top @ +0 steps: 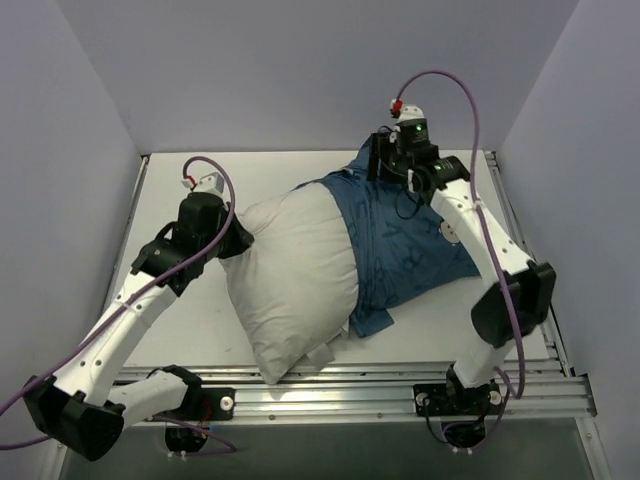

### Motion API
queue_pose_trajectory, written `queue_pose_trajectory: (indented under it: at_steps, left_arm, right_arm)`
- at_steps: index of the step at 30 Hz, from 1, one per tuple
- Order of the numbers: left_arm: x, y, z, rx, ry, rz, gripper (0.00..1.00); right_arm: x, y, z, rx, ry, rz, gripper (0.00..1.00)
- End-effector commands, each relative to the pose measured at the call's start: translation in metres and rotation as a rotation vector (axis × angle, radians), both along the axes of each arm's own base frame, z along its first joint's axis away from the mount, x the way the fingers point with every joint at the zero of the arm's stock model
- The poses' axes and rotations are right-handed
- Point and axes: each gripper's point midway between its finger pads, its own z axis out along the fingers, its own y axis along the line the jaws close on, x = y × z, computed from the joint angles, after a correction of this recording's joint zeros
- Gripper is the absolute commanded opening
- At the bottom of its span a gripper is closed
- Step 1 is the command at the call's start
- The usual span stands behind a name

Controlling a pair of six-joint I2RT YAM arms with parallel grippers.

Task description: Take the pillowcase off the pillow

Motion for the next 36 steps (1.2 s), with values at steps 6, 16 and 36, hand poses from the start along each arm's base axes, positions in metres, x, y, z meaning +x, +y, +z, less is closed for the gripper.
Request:
queue_pose_trajectory:
  at_steps: [6,16,36]
  left_arm:
    - [0.089,0.02,0.054,0.048,-0.161,0.081,0.11]
    - [0.005,-0.039,0.087,-0.065,-0.161,-0.128,0.94]
    - [-0.033,-0.157,-0.107,0.292,0.049,-0.255,0.96]
  right_arm:
    - [-0.081,-0.02,0.023,0.13,-0.132,-0.059,0.78]
    - [-0.135,-0.07,-0.023,0.127,-0.103,-0.226,0.89]
    - [-0.152,-0.052,-0.05,0.128,-0.084,-0.098,0.88]
